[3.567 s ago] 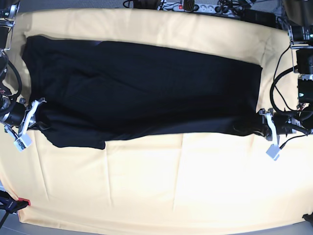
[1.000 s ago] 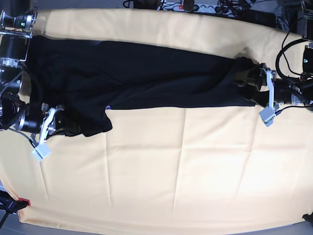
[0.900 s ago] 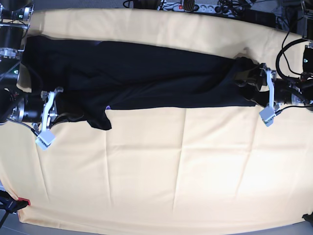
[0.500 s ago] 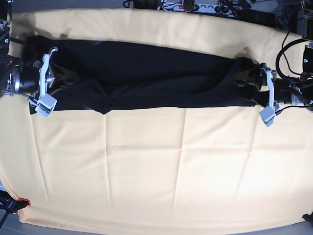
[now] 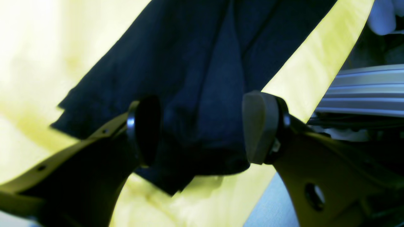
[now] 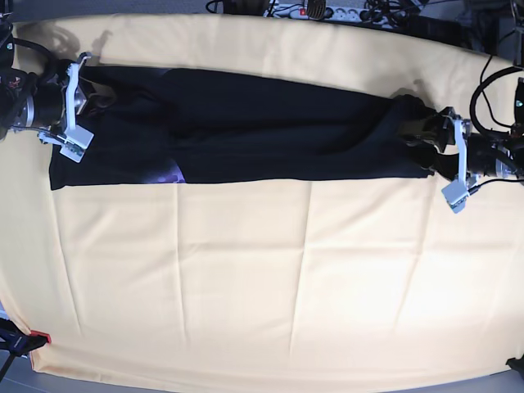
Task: Fold the T-shirt properly
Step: 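Regrip the folded edge with the right gripper and tuck it, then grasp the folded shirt ends with both grippers, then fold the shirt end held by the left gripper toward the right gripper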
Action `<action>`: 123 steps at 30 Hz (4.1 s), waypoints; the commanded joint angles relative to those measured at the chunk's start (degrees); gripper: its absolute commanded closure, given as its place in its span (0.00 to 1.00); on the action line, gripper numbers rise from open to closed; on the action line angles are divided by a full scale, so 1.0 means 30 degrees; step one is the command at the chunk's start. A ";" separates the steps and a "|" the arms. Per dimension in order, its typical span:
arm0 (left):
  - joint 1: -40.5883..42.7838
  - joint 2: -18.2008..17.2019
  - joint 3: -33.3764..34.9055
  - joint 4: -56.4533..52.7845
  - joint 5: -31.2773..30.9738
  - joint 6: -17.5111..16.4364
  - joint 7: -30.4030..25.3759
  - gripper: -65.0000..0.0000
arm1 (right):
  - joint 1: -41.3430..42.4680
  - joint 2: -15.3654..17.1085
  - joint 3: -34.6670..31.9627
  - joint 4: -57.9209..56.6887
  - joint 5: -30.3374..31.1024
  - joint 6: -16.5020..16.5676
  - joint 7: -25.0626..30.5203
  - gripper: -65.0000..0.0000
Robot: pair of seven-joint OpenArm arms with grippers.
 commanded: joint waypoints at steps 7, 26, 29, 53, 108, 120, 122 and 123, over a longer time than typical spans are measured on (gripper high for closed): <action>-0.0335 -0.0867 -0.0816 0.0219 -0.0423 -0.0099 -0.0146 0.35 | 0.0663 0.0393 0.1027 0.1596 0.1639 -0.0153 0.0206 0.62; 0.2317 0.2645 -1.1016 -0.0044 0.5523 0.3439 -0.1800 0.35 | 0.0503 -0.5814 0.5603 -0.3920 -0.5107 0.0026 0.4634 1.00; 0.3636 0.3708 -1.1868 -0.0044 0.6717 0.3993 -0.2623 0.35 | 0.0503 -0.5807 0.5530 -0.4772 -0.5421 0.0026 0.4677 1.00; 0.5268 0.7504 -0.8153 -0.0044 0.5238 0.1785 -0.4299 0.85 | 0.0554 -0.5748 0.5537 -0.4779 -0.4080 0.0026 0.4656 0.95; 0.4051 1.0003 -0.5909 0.3344 -0.1089 -0.0099 -0.2849 0.40 | 0.4109 -0.7883 0.5544 -0.4240 0.0466 0.0026 0.0488 0.54; 0.4051 0.9894 -0.7497 0.3344 0.0219 -0.0099 -0.2892 0.41 | 0.2412 -0.6761 0.6448 -0.3621 -0.3293 -0.0415 0.1530 0.34; 0.4058 0.9624 -0.7526 0.3344 0.0255 -0.0099 -0.2871 0.41 | 0.1843 -0.7009 0.6448 -0.4626 -0.4175 -0.0750 0.3133 0.29; 0.4058 0.9435 -0.7526 0.3344 0.0255 -0.0099 -0.2871 0.41 | 0.1654 -0.7074 0.6448 -0.5231 -0.4153 -0.0940 0.3701 0.29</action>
